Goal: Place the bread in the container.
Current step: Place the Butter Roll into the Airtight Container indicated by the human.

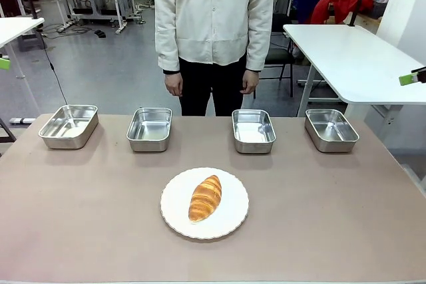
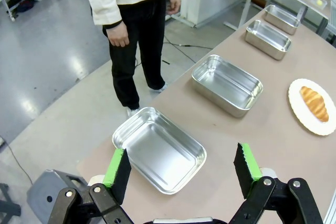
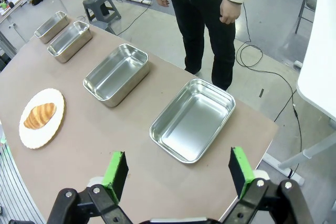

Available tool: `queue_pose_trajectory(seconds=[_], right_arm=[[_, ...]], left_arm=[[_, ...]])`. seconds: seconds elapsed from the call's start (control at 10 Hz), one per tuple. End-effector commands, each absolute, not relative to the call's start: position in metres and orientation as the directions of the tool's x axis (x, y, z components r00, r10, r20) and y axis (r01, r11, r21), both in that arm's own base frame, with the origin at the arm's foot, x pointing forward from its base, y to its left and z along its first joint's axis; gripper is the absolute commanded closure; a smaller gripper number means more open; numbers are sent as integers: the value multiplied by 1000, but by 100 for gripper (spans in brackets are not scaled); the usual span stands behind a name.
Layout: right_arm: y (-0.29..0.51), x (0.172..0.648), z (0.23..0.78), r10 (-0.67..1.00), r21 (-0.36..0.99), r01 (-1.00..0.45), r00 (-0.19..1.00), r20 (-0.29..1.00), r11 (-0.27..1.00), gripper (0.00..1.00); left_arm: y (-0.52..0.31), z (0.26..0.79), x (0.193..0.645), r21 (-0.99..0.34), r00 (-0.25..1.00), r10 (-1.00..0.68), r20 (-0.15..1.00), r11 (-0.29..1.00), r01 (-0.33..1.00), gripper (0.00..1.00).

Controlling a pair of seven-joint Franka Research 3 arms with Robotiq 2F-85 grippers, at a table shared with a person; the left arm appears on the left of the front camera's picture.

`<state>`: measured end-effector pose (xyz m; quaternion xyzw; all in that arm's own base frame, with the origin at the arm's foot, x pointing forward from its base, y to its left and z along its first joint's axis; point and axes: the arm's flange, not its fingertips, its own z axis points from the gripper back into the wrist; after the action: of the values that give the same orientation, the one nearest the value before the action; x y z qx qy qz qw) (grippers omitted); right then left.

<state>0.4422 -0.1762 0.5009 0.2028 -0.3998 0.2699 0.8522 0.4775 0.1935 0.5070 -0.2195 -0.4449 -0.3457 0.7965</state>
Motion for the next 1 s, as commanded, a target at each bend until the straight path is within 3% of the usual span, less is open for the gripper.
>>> queue_pose_trajectory(seconds=[0.0,0.9], right_arm=[[-176,443,500,293,133,-624,531,795,770,0],[-176,443,500,293,133,-624,531,795,770,0]], left_arm=[[193,509,477,-36,353,-352,867,662,749,0],[193,509,477,-36,353,-352,867,662,749,0]])
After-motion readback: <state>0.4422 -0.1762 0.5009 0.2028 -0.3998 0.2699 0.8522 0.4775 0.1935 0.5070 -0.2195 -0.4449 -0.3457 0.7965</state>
